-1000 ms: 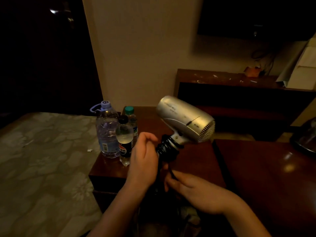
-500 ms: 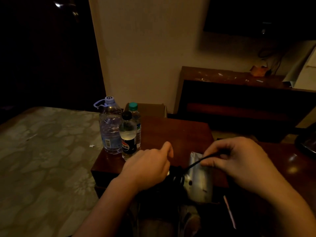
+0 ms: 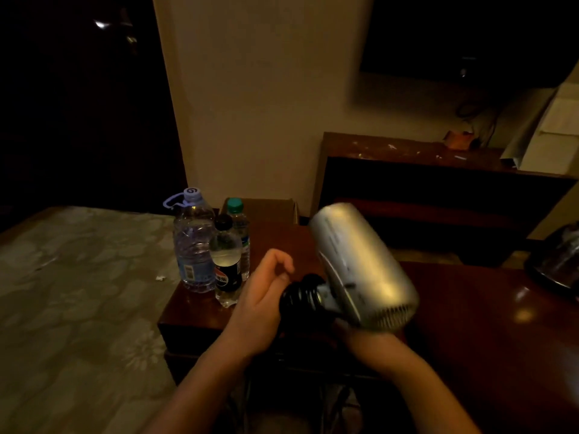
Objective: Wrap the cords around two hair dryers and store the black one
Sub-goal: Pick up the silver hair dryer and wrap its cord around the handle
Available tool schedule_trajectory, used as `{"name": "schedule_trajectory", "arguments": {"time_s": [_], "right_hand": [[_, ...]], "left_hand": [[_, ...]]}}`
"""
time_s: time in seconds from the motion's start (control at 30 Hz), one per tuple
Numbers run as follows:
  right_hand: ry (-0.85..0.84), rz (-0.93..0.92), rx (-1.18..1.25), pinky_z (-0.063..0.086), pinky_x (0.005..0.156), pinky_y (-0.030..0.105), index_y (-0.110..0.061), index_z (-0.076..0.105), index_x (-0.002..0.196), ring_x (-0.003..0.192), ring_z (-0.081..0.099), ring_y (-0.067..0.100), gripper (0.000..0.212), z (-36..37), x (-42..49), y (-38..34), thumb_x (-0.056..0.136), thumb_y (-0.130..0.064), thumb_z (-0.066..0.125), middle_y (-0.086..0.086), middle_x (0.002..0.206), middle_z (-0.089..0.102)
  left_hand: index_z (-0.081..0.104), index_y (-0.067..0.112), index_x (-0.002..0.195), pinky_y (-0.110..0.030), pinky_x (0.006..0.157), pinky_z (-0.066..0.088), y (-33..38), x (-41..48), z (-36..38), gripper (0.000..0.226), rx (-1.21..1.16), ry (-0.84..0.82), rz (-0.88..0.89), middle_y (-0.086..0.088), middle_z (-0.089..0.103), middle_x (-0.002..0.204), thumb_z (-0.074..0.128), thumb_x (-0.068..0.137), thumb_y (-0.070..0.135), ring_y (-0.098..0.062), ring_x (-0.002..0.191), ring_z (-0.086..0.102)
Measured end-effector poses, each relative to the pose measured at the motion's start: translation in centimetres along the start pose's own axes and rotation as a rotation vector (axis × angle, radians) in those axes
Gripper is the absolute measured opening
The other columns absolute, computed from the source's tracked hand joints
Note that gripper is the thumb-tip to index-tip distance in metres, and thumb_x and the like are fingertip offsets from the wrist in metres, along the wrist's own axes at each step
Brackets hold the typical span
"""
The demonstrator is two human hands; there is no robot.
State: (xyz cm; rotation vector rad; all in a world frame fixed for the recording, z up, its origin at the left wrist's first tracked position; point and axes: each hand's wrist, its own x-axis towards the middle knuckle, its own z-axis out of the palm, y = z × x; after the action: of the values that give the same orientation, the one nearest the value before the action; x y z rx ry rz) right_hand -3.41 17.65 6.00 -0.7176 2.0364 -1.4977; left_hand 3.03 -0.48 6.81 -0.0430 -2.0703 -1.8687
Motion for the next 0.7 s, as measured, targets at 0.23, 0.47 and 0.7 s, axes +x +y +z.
{"name": "schedule_trajectory", "arguments": {"time_s": [0.23,0.47,0.7], "right_hand": [[-0.196,0.009,-0.593,0.042,0.058,0.027,-0.021,0.067,0.094,0.061,0.055,0.004,0.028,0.8,-1.8,-3.1,0.100,-0.042,0.050,-0.006,0.073,0.063],[0.021,0.016,-0.893,0.053,0.068,0.032,-0.035,0.069,0.081,0.069,0.063,0.001,0.024,-3.3,-4.5,-7.3,0.088,-0.056,0.061,-0.011,0.075,0.069],[0.422,-0.273,-0.436,0.052,0.063,0.021,-0.028,0.075,0.071,0.072,0.068,0.006,0.015,-4.6,-3.3,-6.1,0.068,-0.043,0.079,-0.007,0.076,0.072]], "left_hand": [[0.042,0.029,0.103,-0.028,0.046,0.036,-0.6,0.0,-0.6,0.009,0.574,0.252,-0.087,0.005,0.055,0.063,0.040,0.104,0.020,-0.003,0.043,0.045],[0.035,0.034,0.104,-0.042,0.056,0.055,-0.4,0.5,-2.0,0.003,1.055,-0.060,-0.043,0.004,0.059,0.065,0.037,0.103,0.034,-0.015,0.051,0.058],[0.046,0.040,0.100,-0.031,0.048,0.038,0.0,-0.4,-3.3,0.012,0.917,-0.423,0.124,0.004,0.051,0.055,0.045,0.102,0.028,-0.017,0.048,0.049]]}}
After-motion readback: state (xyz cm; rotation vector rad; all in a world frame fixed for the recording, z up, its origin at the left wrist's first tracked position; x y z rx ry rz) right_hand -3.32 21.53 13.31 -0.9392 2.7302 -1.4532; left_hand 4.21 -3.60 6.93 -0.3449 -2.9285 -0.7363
